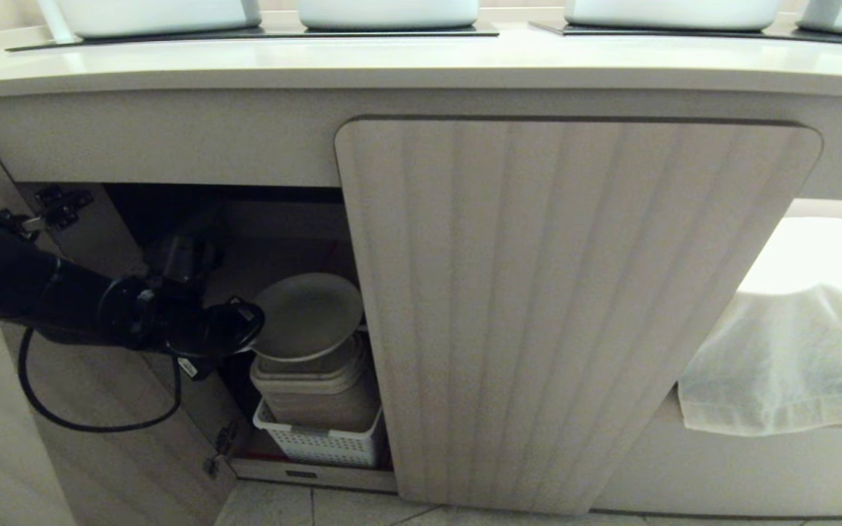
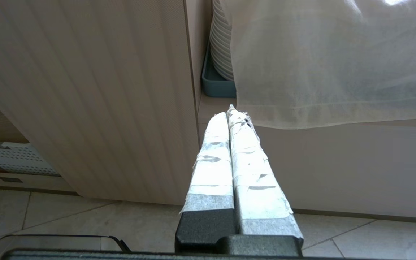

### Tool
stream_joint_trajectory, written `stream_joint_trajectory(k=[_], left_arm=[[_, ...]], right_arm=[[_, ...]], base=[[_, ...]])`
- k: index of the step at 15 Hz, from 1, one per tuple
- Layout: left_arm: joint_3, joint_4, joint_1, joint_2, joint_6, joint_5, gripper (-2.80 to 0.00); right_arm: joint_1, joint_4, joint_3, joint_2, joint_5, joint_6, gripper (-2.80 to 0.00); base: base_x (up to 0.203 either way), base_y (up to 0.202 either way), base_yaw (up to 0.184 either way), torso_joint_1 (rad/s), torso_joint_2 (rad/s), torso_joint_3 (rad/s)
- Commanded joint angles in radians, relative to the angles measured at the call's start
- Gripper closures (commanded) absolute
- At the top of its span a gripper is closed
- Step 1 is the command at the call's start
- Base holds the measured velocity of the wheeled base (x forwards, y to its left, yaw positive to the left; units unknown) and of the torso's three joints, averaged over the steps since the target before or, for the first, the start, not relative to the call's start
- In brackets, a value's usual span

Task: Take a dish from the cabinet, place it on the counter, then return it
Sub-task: Put it back into the cabinet

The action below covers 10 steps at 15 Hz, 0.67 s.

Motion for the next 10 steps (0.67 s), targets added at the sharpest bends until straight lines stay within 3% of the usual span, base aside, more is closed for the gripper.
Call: stream_joint_trajectory(k=[1,10], left_arm=[[-0.041,0.000,0.000,0.033,-0.006,0.000,0.00],[-0.230,0.008,0.056,0.161,-0.011,0.002,0.00]], right_arm=[[0.000,-0.001,0.000,0.001,0.000,0.000,0.00],[0.000,-0.001,0.000,0.001,0.000,0.000,0.00]], base=[[0.000,0.000,0.000,0.000,0.00,0.000],[0.000,0.000,0.000,0.000,0.00,0.000]])
